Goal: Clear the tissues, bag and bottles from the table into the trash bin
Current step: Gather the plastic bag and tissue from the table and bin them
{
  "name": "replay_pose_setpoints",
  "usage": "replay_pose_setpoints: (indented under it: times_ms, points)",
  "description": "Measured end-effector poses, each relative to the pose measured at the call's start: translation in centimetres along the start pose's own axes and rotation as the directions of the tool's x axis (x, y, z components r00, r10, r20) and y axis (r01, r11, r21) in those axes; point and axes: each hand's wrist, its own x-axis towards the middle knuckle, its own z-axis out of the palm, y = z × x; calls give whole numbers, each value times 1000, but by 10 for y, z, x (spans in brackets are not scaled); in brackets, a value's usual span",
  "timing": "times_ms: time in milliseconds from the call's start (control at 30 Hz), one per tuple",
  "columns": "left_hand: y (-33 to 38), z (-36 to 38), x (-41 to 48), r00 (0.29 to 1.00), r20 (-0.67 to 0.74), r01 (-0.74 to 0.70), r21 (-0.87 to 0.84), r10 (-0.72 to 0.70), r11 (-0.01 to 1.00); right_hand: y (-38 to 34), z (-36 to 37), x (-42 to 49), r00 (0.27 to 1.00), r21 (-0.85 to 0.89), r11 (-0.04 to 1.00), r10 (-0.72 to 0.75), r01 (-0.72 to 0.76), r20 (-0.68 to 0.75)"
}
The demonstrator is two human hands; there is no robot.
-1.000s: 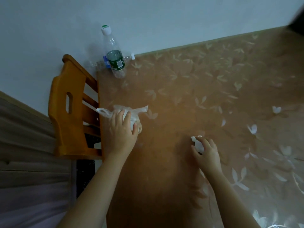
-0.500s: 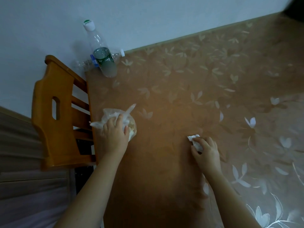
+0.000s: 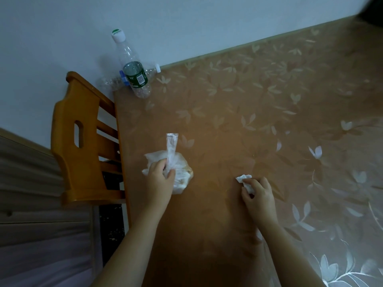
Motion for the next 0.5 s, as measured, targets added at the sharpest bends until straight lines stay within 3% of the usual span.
replay_pose_setpoints:
  times_ms: [233, 500]
  points:
    - [26, -1, -48, 986, 51, 166, -261, -158, 951, 3, -5, -17, 997, -12, 997, 74, -74, 37]
    - [46, -8, -105, 987, 135, 134, -386, -87, 913, -9, -34, -57, 989, 32, 988, 150, -150, 5]
